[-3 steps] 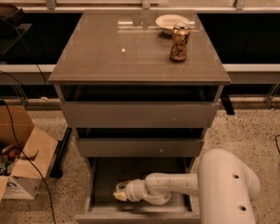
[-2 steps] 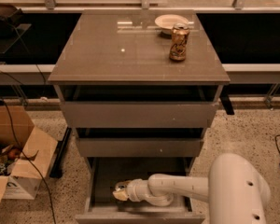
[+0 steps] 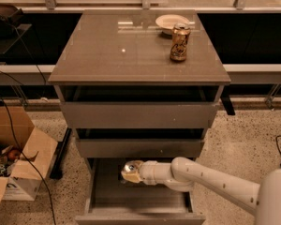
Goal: Pick redbull can from bottom drawer and place on counter
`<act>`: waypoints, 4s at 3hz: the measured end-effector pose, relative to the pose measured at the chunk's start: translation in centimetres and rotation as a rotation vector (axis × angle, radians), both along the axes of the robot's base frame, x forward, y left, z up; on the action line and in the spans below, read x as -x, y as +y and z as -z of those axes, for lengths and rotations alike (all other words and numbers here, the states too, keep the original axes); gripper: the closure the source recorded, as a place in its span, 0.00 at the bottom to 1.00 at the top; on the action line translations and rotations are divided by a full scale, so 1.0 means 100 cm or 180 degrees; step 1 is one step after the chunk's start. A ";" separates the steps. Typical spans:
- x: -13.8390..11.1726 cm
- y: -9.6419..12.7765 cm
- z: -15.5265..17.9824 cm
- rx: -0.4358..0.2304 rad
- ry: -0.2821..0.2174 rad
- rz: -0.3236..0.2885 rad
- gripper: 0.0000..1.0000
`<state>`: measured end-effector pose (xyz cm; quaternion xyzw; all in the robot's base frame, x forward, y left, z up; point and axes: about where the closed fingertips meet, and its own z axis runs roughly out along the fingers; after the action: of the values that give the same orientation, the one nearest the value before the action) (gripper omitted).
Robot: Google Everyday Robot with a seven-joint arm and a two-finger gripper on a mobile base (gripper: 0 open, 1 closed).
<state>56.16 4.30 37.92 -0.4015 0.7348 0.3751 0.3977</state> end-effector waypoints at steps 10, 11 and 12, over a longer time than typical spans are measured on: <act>-0.008 -0.027 -0.559 -0.0372 -0.2714 -0.1494 1.00; -0.047 -0.026 -0.571 -0.0162 -0.2779 -0.1334 1.00; -0.087 -0.029 -0.567 0.0080 -0.2732 -0.1218 1.00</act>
Offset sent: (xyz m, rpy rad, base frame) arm -0.0909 -0.0495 0.3257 0.2453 -0.3010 0.4709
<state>64.82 1.43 94.66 -0.6534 0.4212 0.2329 0.5844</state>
